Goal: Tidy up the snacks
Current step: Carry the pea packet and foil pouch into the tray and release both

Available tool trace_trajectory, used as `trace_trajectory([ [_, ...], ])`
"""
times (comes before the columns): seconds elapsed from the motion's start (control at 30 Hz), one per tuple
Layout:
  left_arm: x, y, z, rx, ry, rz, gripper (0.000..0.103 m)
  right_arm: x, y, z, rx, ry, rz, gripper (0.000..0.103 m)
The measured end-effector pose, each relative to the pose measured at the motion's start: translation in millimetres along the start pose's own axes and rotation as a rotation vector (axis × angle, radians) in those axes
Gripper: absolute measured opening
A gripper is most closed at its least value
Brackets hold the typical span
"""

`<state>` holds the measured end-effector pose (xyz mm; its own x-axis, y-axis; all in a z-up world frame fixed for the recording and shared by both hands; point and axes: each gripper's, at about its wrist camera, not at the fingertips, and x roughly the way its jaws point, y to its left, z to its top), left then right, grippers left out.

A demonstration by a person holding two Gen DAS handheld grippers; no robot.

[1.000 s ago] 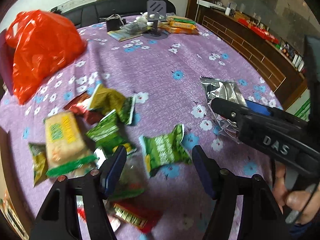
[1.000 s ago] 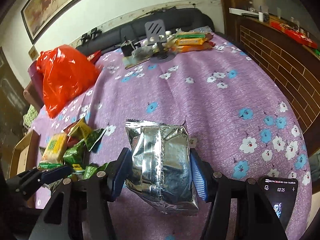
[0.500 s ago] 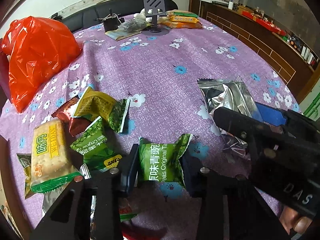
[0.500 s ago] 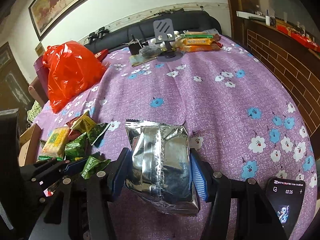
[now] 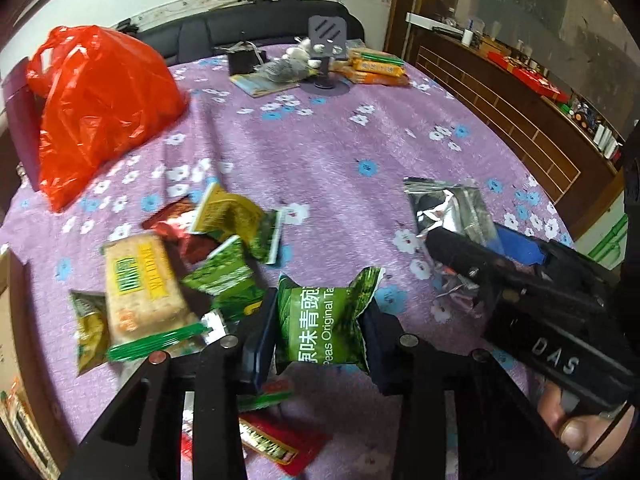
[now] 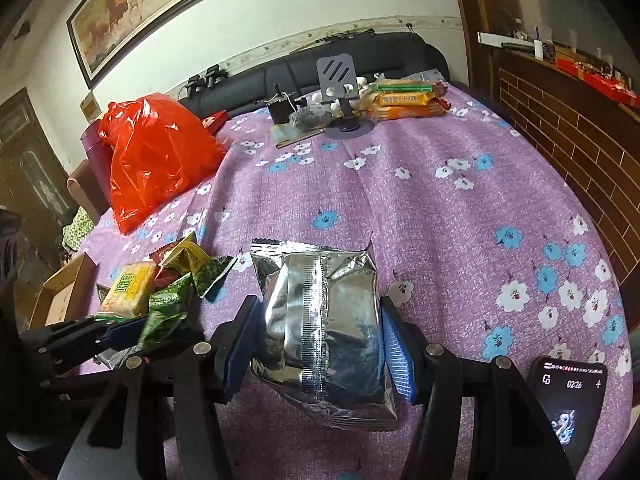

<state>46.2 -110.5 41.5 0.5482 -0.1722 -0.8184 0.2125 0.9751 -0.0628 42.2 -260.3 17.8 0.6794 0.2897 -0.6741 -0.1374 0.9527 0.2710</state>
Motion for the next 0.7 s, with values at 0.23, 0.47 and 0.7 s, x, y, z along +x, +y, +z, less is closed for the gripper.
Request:
trace_trajectory([
  [0.23,-23.5,25.0,-7.3,-0.061,-0.018,0.006,0.037,-1.1,3.6,-0.1,-0.011,-0.002,0.002,0.062],
  [0.47,-56.2,46.6,-15.8,-0.120,-0.073,-0.007,0.037,-9.1,25.6,-1.1,-0.057,0.037,0.061,0.062],
  [0.7,-88.0,89.7,-32.6,-0.200,-0.130,0.016,0.038,-18.3,64.2,-8.5,-0.093,0.109,0.261,0.063],
])
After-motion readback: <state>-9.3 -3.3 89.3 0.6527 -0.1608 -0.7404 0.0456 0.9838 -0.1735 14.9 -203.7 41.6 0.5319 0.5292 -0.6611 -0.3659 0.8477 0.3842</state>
